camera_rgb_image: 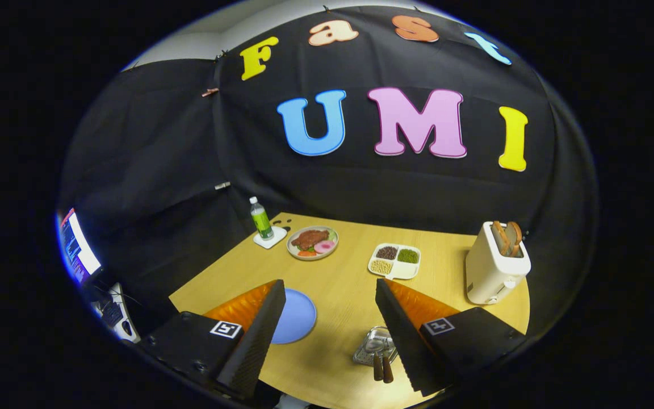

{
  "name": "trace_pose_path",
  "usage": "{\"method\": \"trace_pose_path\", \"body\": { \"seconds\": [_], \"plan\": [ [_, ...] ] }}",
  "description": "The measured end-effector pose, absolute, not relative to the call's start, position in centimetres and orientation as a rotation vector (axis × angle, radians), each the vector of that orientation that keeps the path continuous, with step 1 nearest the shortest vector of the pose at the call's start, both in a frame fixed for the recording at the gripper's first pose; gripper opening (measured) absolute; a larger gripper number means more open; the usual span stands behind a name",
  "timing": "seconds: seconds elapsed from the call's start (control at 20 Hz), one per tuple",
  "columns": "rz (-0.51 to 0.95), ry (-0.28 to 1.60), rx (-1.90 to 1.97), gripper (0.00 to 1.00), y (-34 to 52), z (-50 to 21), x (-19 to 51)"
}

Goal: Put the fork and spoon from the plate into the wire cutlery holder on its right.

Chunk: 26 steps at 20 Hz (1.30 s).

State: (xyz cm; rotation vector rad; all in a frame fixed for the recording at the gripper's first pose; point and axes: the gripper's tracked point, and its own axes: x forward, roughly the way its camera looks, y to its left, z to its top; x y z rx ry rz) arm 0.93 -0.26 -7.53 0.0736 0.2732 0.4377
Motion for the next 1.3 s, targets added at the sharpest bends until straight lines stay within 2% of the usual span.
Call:
{"method": "trace_pose_path", "body": {
  "seconds": [0.3,0.75,1.3],
  "plan": [
    [0.475,0.176,0.027,0.99,0.5,-6.5,0.4],
    [0.576,0.172,-0.015,0.99,3.2,-6.3,0.3],
    [0.590,0.162,0.002,0.99,2.7,-5.6,1.8]
  ]
}}
